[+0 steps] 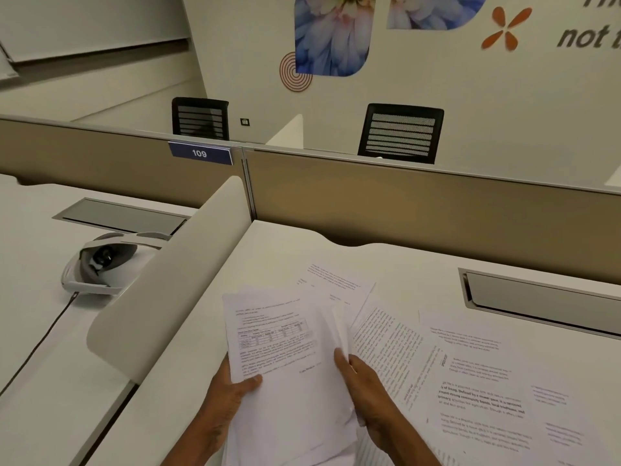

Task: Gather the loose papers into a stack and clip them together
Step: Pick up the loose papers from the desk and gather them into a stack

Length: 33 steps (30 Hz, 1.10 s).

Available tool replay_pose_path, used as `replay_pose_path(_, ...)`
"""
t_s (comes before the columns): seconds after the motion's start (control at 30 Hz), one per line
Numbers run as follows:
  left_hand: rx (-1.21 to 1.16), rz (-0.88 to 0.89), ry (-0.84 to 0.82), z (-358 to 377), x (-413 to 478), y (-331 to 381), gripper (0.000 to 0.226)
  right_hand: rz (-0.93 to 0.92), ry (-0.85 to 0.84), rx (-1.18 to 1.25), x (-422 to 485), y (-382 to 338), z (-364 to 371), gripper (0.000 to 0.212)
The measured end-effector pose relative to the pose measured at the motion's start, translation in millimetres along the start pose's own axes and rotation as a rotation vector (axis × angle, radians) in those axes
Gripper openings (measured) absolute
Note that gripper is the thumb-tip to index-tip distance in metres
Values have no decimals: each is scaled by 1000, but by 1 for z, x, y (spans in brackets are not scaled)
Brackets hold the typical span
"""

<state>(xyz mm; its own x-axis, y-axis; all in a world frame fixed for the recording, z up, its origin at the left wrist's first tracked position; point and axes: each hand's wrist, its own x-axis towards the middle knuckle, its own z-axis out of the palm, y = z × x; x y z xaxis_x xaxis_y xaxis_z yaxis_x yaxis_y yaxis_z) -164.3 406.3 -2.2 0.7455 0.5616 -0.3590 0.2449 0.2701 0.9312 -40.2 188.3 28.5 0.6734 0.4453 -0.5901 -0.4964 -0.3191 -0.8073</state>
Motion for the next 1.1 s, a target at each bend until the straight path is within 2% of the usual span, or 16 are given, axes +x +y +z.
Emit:
replay_pose_path(0.07, 51, 43, 8, -5, 6, 3, 83, -25, 15, -43, 12, 2, 1, 62)
replay_pose_path(0.13, 67, 56, 38, -11, 16, 2, 86, -15, -3, -41, 21, 2, 4, 46)
replay_pose_path(0.2, -7, -19, 36, -16, 25, 1, 74, -25, 6, -60, 29, 1, 6, 31)
replay_pose_path(0.3, -119, -240, -59, -18, 34, -8, 50, -19, 18, -103, 38, -1, 12, 27)
replay_pose_path(0.37, -77, -300, -43, -22, 44, -18, 49, -3, 24, -125, 45, -3, 14, 24)
replay_pose_path(0.4, -49, -302, -18, -25, 50, -23, 49, -16, 68, -140, 49, -3, 14, 21)
replay_pose_path(0.47, 14, -283, 30, -32, 61, -28, 52, -58, 284, -180, 59, -6, 12, 23)
replay_pose_path(0.53, 52, -265, 75, -38, 66, -30, 55, -78, 510, -101, 69, -16, 8, 31)
replay_pose_path(0.57, 56, -264, 88, -41, 67, -30, 55, -70, 563, -40, 75, -22, 7, 37)
replay_pose_path(0.67, 53, -269, 88, -46, 71, -36, 57, 18, 562, 159, 100, -38, 0, 56)
replay_pose_path(0.77, 84, -289, 86, -47, 75, -39, 57, 98, 517, 191, 129, -42, -5, 64)
replay_pose_path(0.8, 88, -295, 89, -47, 74, -39, 56, 119, 485, 200, 138, -42, -7, 59)
replay_pose_path(0.87, 82, -299, 90, -46, 74, -39, 57, 143, 464, 200, 149, -42, -8, 35)
replay_pose_path(0.97, 70, -302, 97, -47, 74, -40, 56, 76, 509, 74, 158, -41, -4, 21)
replay_pose_path(1.1, 7, -315, 104, -46, 69, -36, 50, -192, 631, -200, 147, -37, 7, 33)
